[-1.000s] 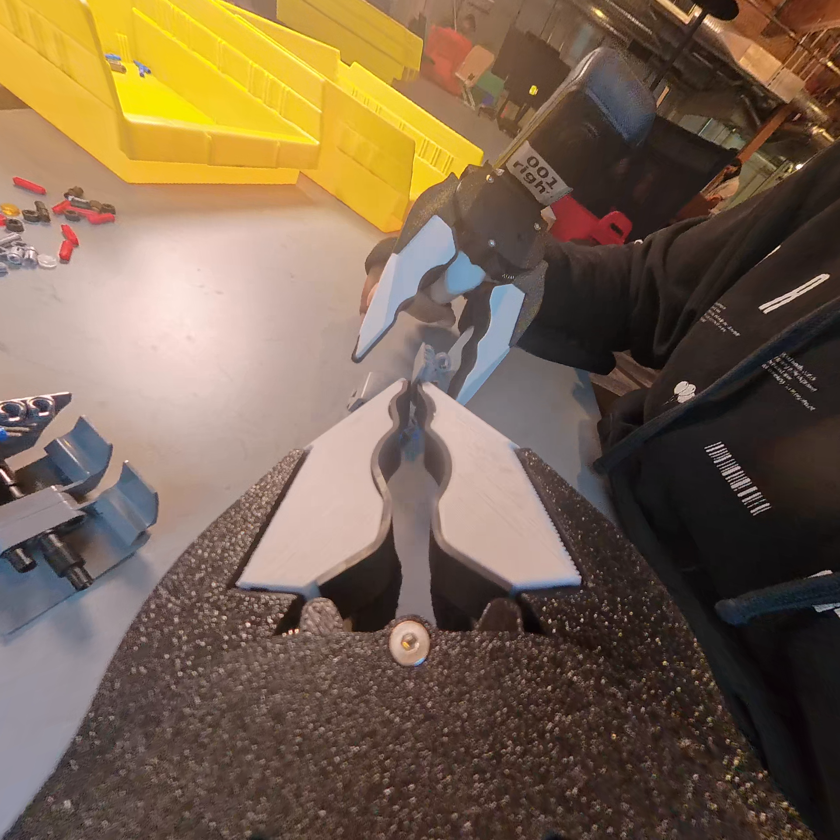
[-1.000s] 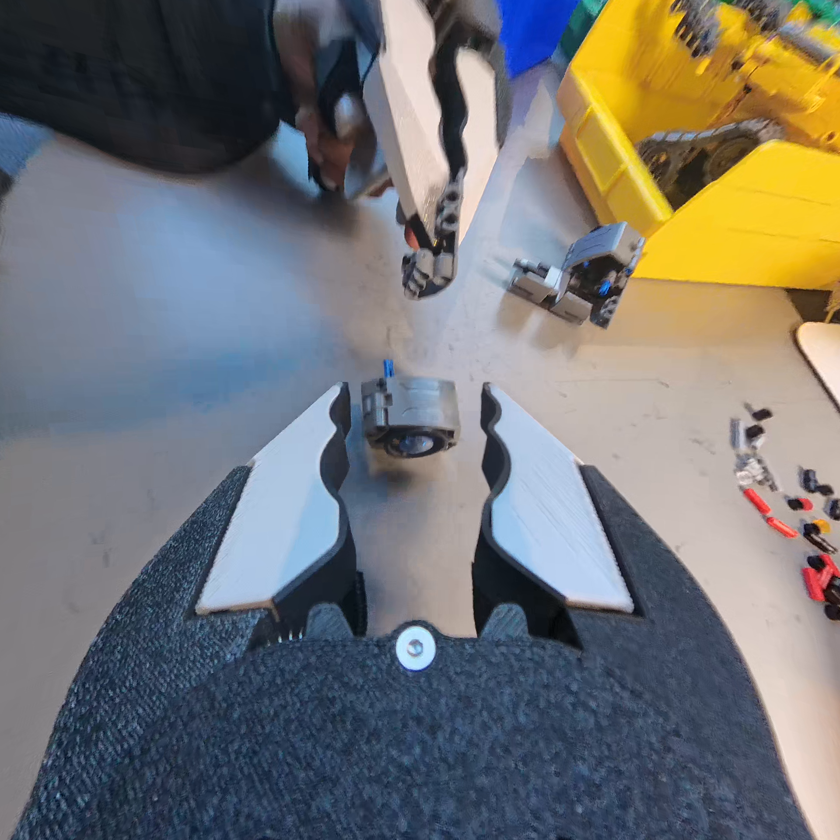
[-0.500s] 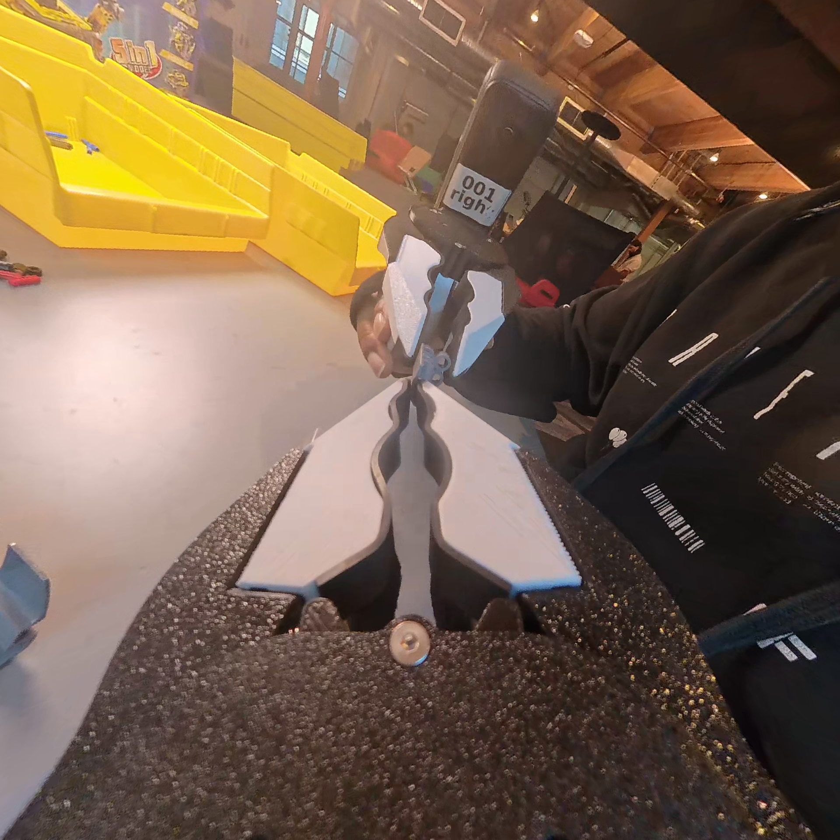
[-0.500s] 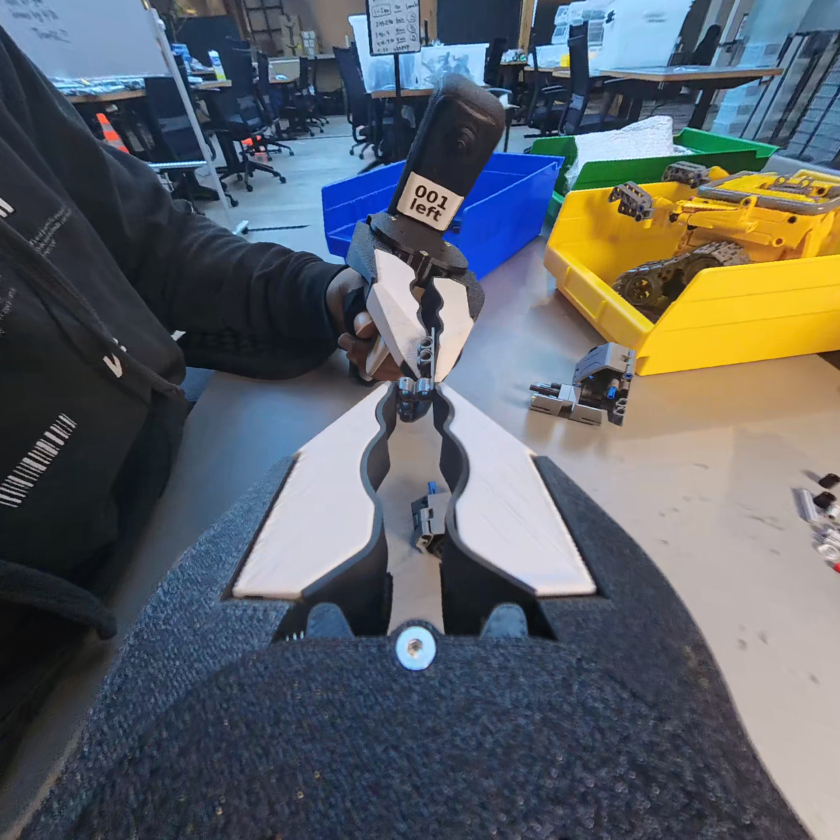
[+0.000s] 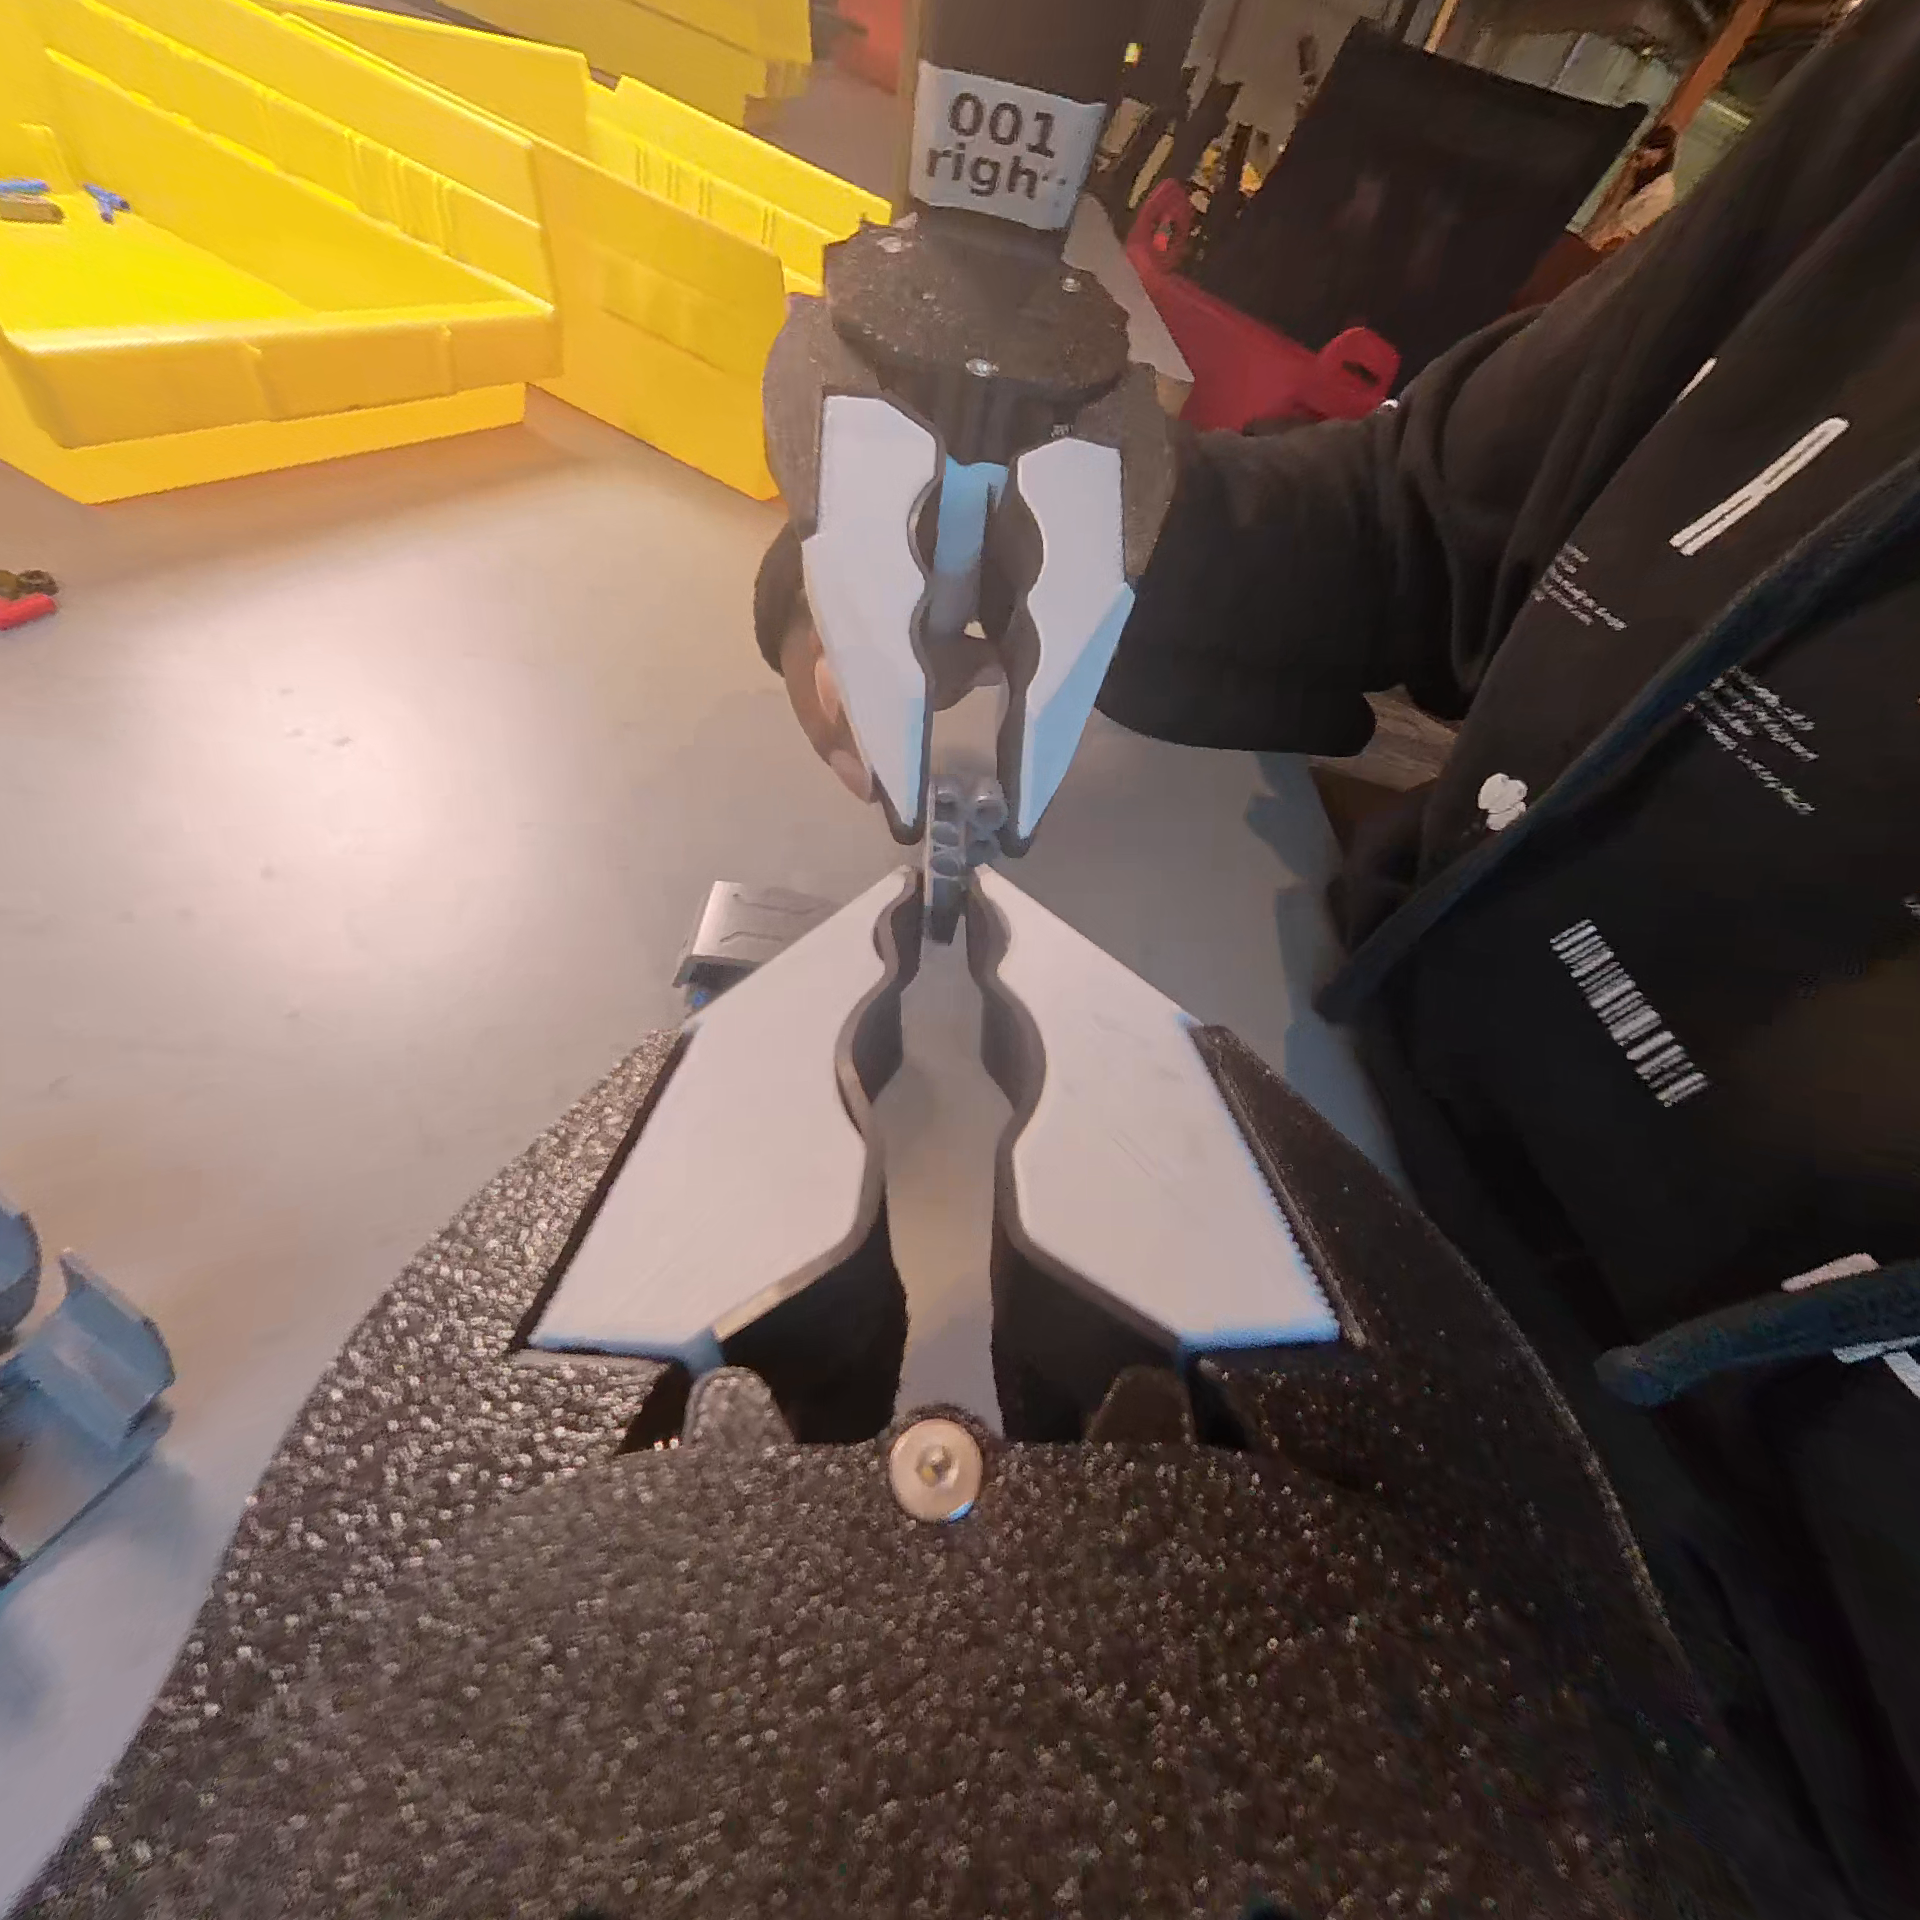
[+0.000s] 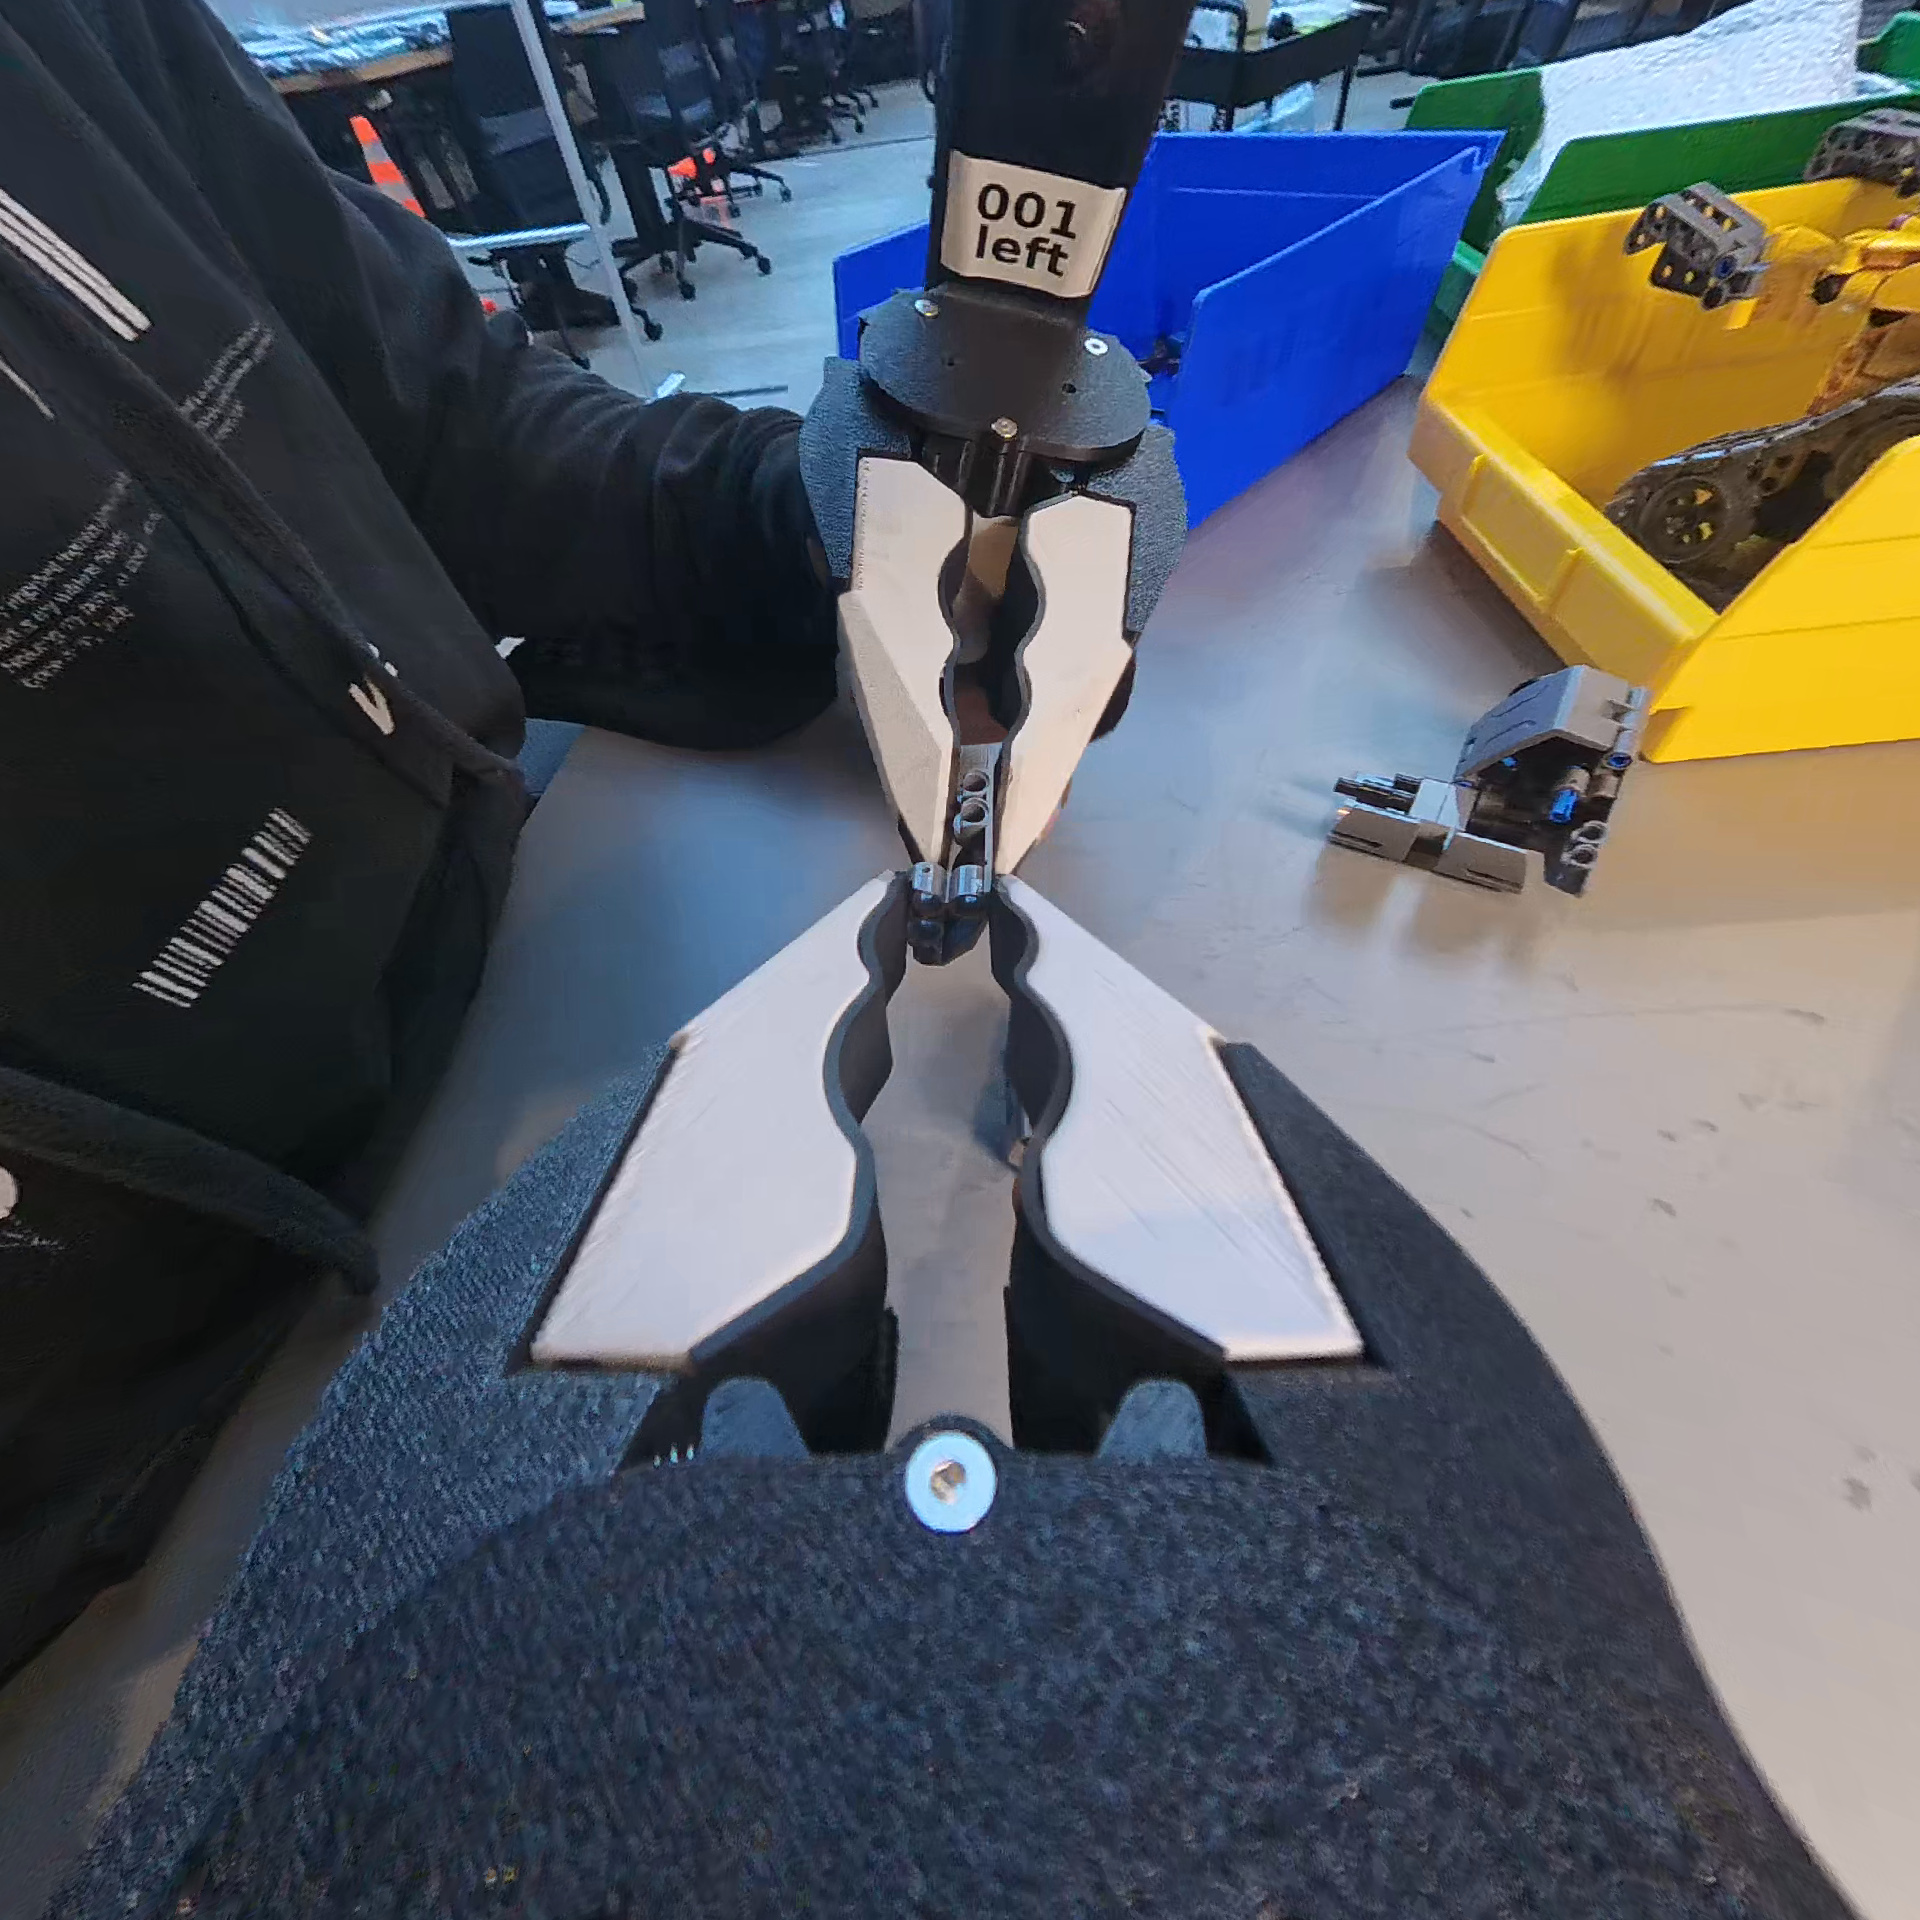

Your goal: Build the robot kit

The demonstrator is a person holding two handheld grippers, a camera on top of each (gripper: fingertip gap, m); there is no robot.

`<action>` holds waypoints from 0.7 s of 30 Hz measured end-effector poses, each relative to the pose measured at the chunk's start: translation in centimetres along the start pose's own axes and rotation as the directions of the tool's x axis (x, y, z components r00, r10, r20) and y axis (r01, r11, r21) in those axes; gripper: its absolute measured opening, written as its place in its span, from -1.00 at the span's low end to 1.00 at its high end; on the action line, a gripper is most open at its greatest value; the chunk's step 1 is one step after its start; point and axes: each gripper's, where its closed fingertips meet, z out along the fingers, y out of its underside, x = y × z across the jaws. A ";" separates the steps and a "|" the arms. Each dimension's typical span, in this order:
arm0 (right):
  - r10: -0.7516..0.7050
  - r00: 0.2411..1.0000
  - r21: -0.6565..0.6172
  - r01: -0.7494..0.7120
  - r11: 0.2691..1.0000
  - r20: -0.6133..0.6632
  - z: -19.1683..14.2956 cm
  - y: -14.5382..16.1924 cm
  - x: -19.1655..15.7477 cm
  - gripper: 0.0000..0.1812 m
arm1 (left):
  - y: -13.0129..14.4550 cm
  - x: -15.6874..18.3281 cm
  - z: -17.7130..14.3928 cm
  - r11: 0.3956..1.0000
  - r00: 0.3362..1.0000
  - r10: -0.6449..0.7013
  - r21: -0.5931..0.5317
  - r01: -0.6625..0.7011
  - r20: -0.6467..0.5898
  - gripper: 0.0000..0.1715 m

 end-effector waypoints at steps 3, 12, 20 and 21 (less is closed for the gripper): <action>0.023 0.997 0.025 -0.025 0.999 0.068 -0.1 -0.2 -0.8 -0.85 | 0.0 0.8 0.0 1.000 0.998 -0.016 0.000 0.016 -0.060 -0.92; 0.040 0.997 0.048 -0.043 0.998 0.073 -0.1 -0.3 -0.7 -0.85 | 0.1 0.6 0.0 0.999 0.997 -0.043 -0.004 0.042 -0.059 -0.92; 0.038 0.998 0.058 -0.041 0.998 0.041 -0.3 -0.3 -0.1 -0.84 | 0.1 0.0 -0.2 0.999 0.999 -0.038 -0.006 0.038 -0.026 -0.92; 0.035 0.999 0.071 -0.036 0.997 0.021 -0.5 -0.4 0.3 -0.82 | 0.2 -0.4 -0.6 0.999 0.999 -0.035 -0.009 0.035 -0.010 -0.92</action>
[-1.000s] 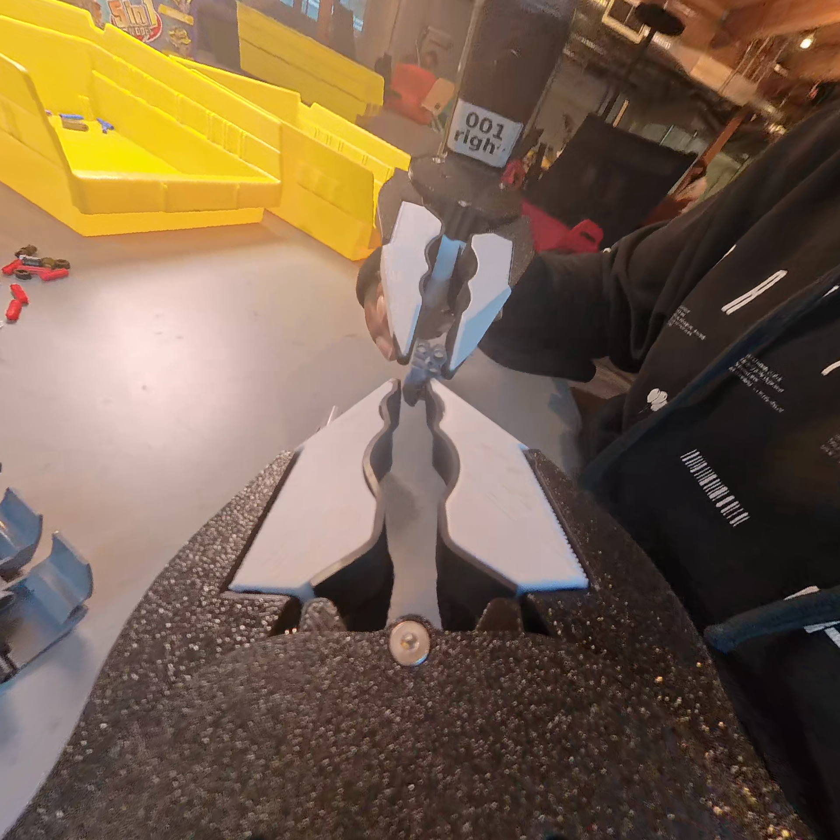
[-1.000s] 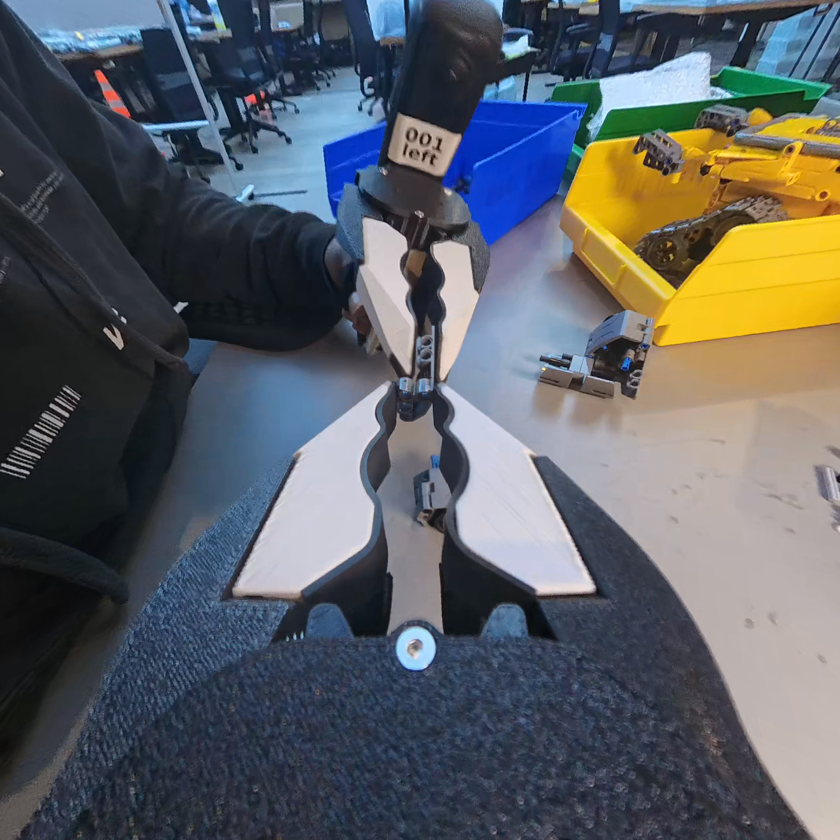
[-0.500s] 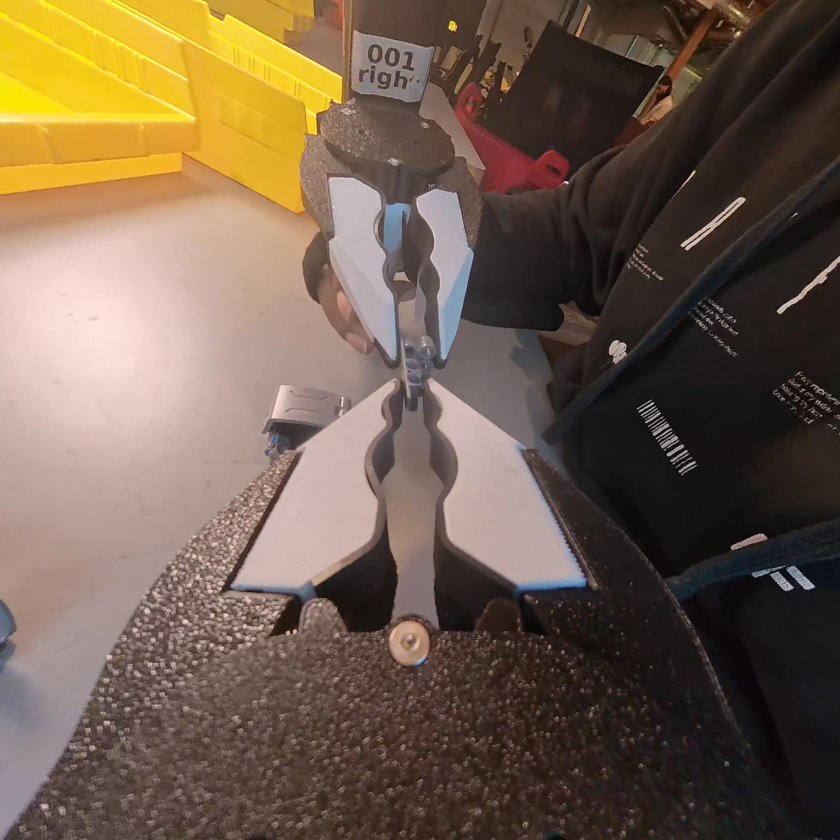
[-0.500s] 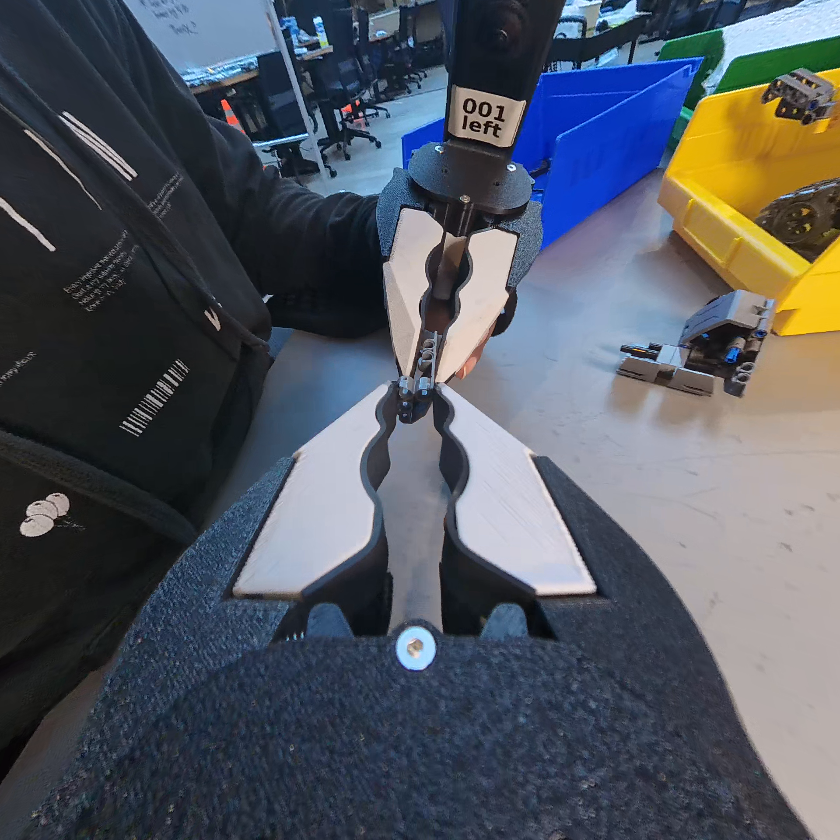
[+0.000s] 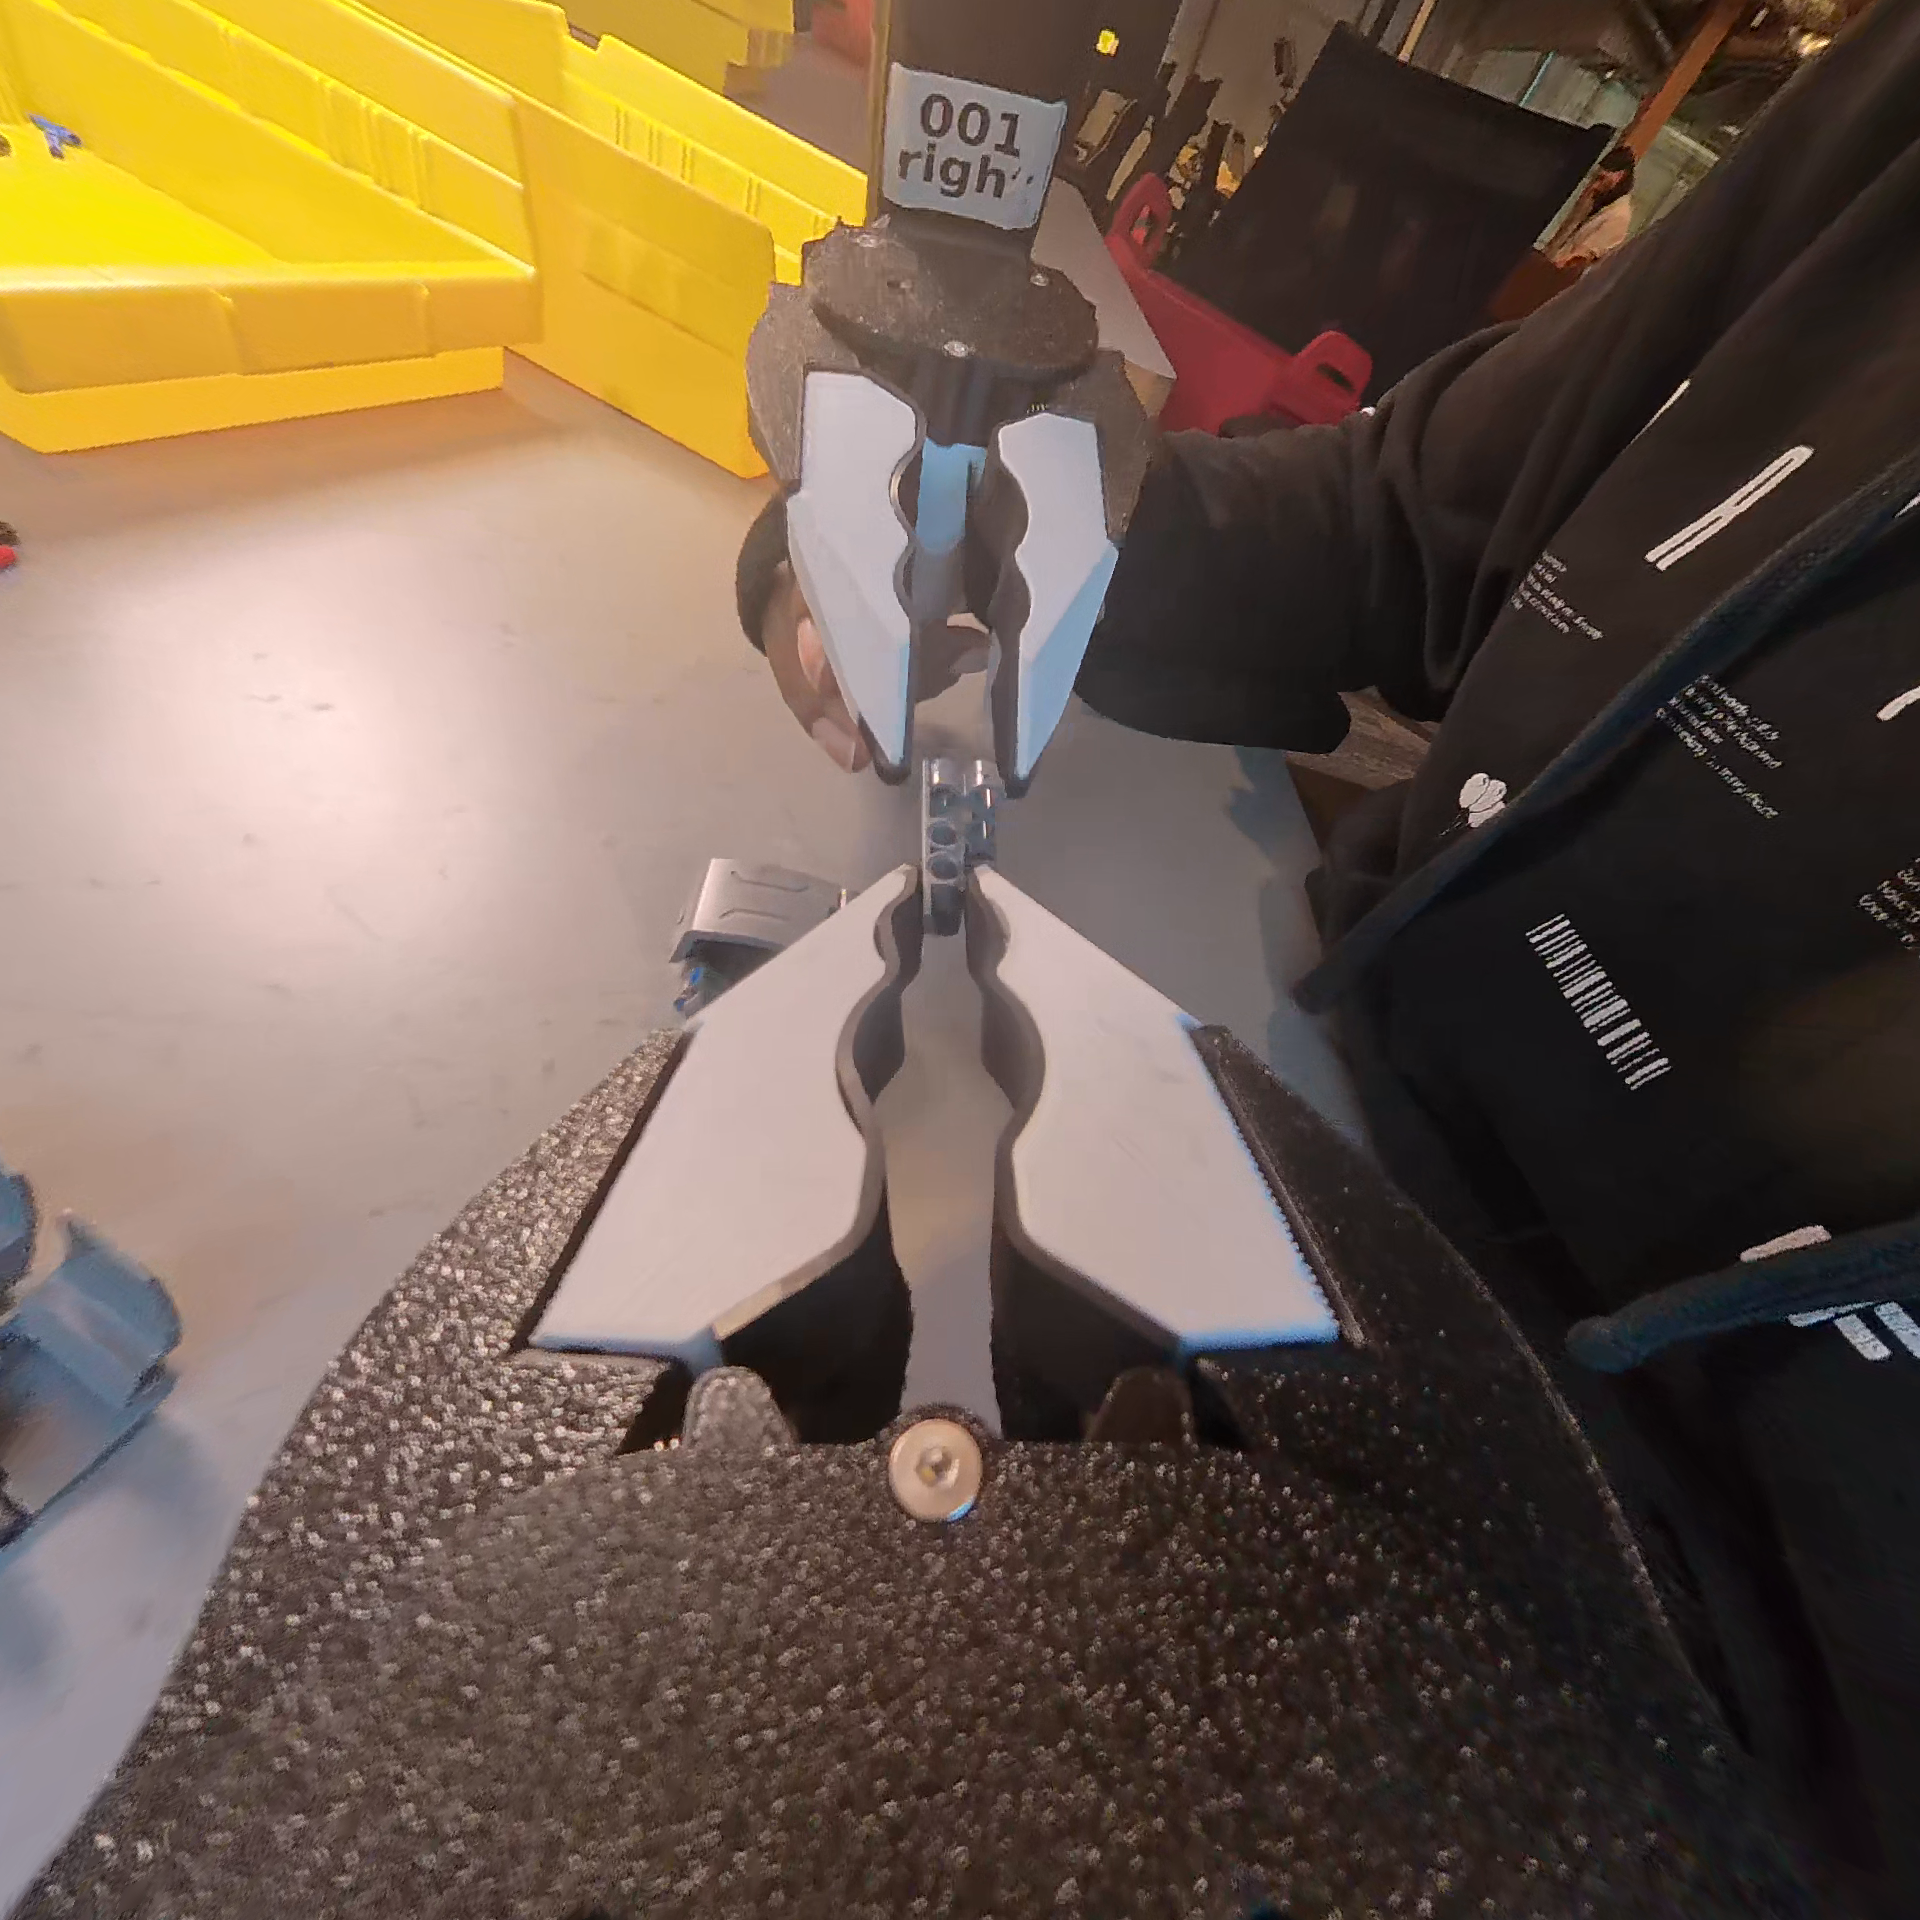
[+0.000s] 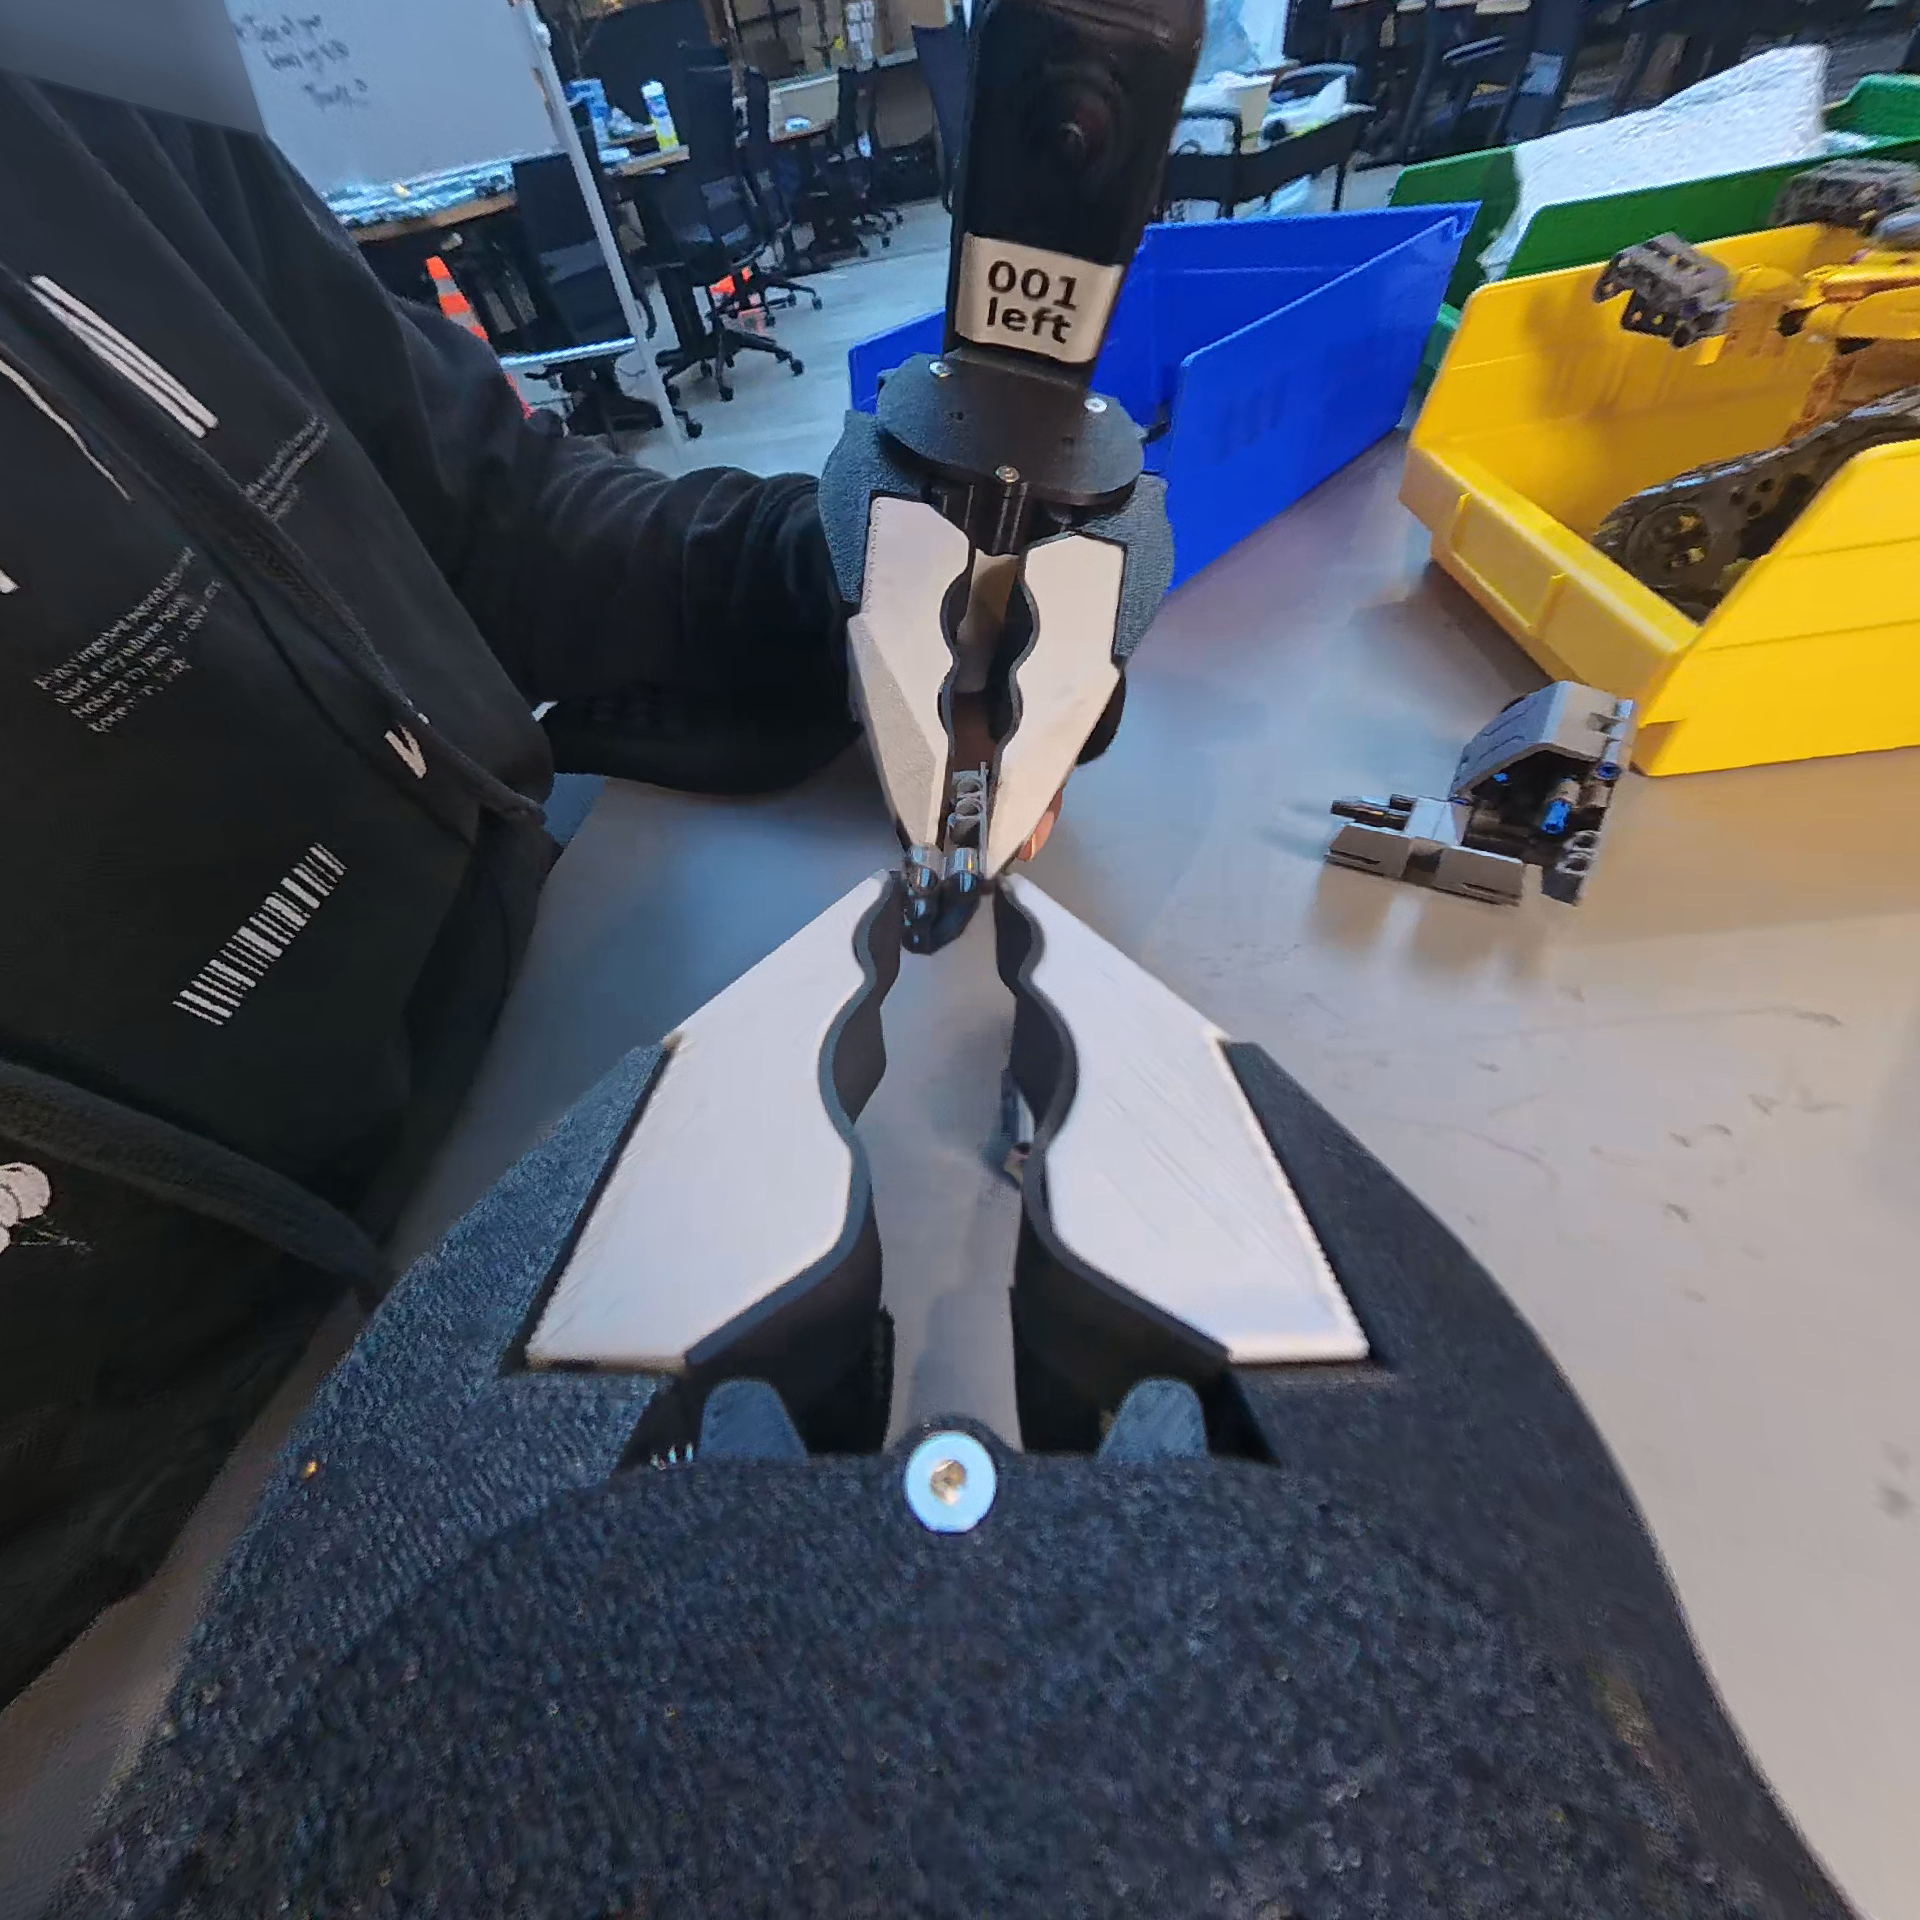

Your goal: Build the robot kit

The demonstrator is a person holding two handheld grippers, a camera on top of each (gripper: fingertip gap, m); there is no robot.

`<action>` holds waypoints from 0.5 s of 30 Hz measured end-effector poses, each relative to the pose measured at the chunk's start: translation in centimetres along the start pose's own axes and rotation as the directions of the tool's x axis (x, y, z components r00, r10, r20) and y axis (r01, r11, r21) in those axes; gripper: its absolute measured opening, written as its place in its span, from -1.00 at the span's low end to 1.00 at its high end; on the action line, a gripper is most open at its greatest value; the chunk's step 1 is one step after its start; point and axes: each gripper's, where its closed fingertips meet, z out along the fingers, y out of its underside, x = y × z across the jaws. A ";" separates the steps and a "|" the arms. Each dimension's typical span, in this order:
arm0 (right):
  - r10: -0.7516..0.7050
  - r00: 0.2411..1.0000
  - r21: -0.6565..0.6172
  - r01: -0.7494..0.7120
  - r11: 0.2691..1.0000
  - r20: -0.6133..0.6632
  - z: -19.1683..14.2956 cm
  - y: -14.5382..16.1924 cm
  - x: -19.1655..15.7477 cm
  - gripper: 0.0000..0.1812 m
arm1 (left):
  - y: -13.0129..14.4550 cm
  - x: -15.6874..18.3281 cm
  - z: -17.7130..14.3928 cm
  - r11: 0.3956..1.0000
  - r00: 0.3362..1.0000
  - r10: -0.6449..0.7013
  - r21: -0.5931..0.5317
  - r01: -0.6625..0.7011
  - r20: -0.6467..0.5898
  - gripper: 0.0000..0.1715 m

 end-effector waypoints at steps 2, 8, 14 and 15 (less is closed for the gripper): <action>-0.006 0.998 -0.001 0.006 1.000 -0.055 -0.8 0.0 1.2 -0.73 | -0.3 -1.3 -1.0 1.000 0.998 -0.007 0.008 0.007 0.063 -0.93; -0.030 0.987 -0.262 -0.012 0.965 -0.156 -1.7 4.3 3.6 -0.27 | 1.1 -4.8 -3.1 0.997 0.972 -0.009 -0.077 0.028 0.233 -0.93; -0.137 0.976 -0.440 0.049 0.897 -0.171 1.0 7.0 3.9 -0.09 | 2.5 -5.0 -2.6 0.989 0.972 -0.008 -0.140 0.042 0.236 -0.92; -0.140 0.975 -0.459 0.047 0.887 -0.171 1.4 7.4 4.0 -0.10 | 2.6 -4.9 -2.5 0.989 0.973 -0.008 -0.142 0.042 0.231 -0.92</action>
